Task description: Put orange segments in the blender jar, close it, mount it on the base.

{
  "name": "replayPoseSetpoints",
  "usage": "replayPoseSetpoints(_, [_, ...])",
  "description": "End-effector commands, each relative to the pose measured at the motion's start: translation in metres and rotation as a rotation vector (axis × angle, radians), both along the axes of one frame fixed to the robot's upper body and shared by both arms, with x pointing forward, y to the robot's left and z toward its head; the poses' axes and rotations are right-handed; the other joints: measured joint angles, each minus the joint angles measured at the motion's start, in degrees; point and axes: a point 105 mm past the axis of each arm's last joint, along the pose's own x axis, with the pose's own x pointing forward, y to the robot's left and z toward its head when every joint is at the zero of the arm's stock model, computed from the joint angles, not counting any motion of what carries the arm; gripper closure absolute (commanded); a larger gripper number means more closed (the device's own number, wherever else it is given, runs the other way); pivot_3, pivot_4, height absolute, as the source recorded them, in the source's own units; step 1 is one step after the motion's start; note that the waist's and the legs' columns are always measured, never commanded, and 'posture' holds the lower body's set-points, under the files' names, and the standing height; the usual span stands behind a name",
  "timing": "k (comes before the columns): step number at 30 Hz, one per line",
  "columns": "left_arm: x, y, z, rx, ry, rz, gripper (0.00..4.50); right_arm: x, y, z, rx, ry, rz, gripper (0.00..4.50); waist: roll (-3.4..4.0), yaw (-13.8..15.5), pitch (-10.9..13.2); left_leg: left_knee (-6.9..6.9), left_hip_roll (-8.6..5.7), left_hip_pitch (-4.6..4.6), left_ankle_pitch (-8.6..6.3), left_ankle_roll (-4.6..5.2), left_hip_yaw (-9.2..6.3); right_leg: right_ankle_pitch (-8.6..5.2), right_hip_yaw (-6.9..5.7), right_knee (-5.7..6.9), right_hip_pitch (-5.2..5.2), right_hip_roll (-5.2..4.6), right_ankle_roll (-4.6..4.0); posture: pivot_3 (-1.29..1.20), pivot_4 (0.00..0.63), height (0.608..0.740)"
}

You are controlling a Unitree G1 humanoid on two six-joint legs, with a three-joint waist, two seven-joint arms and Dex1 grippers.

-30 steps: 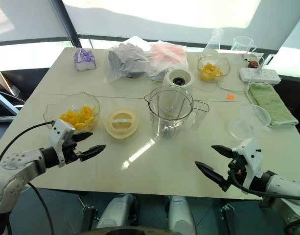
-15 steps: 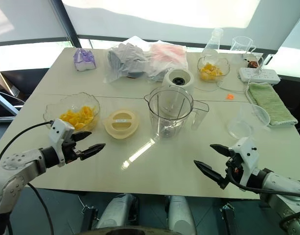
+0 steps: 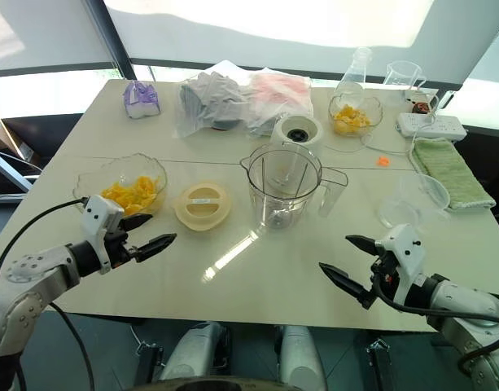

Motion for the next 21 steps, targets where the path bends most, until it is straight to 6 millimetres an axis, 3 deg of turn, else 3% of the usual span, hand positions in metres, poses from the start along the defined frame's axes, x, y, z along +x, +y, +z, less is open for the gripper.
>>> replayPoseSetpoints(1, [0.009, 0.012, 0.027, 0.034, -0.101, 0.021, 0.02, 0.002, 0.016, 0.017, -0.019, -0.055, 0.089, 0.00, -0.01, -0.02, 0.01, 0.00, 0.00, 0.00, 0.00, 0.00, 0.00, 0.00, 0.00, 0.00, 0.00, 0.00, 0.00, 0.00, 0.150, 0.740])
replayPoseSetpoints(5, [0.033, 0.038, 0.053, -0.039, -0.137, 0.166, 0.02, -0.001, 0.060, 0.047, 0.070, -0.105, 0.256, 0.00, -0.01, -0.05, 0.02, 0.03, 0.01, 0.13, 0.01, 0.01, -0.02, 0.03, 0.00, 0.12, 0.05, 0.04, -0.04, 0.00, 0.150, 0.740])
replayPoseSetpoints(8, [0.052, 0.055, 0.067, -0.057, -0.164, 0.272, 0.02, -0.008, 0.083, 0.056, 0.088, -0.097, 0.360, 0.00, -0.02, 0.00, 0.02, 0.02, 0.04, 0.26, 0.01, 0.01, -0.10, 0.04, -0.04, 0.13, 0.20, 0.12, -0.05, 0.00, 0.150, 0.740])
replayPoseSetpoints(14, [0.084, 0.056, 0.079, -0.077, -0.119, 0.449, 0.02, -0.014, 0.091, 0.048, 0.041, -0.051, 0.390, 0.00, -0.32, 0.27, 0.05, 0.02, -0.13, 0.17, 0.01, 0.02, -0.09, -0.02, -0.03, 0.02, 0.29, -0.05, 0.07, 0.00, 0.150, 0.740])
replayPoseSetpoints(18, [0.113, 0.064, 0.064, -0.003, -0.036, 0.683, 0.02, -0.016, 0.097, 0.045, 0.039, -0.032, 0.405, 0.00, -0.62, 0.13, -0.01, 0.08, -0.23, 0.25, 0.02, 0.02, -0.08, -0.01, -0.02, -0.02, 0.45, -0.13, 0.10, 0.00, 0.150, 0.740])
replayPoseSetpoints(21, [0.121, 0.066, 0.050, -0.016, 0.082, 0.792, 0.02, -0.016, 0.098, 0.039, 0.019, -0.012, 0.405, 0.00, -0.81, -0.12, 0.01, 0.08, -0.21, 0.31, 0.02, 0.03, -0.13, 0.02, -0.02, 0.03, 0.47, -0.09, 0.14, 0.00, 0.150, 0.740])
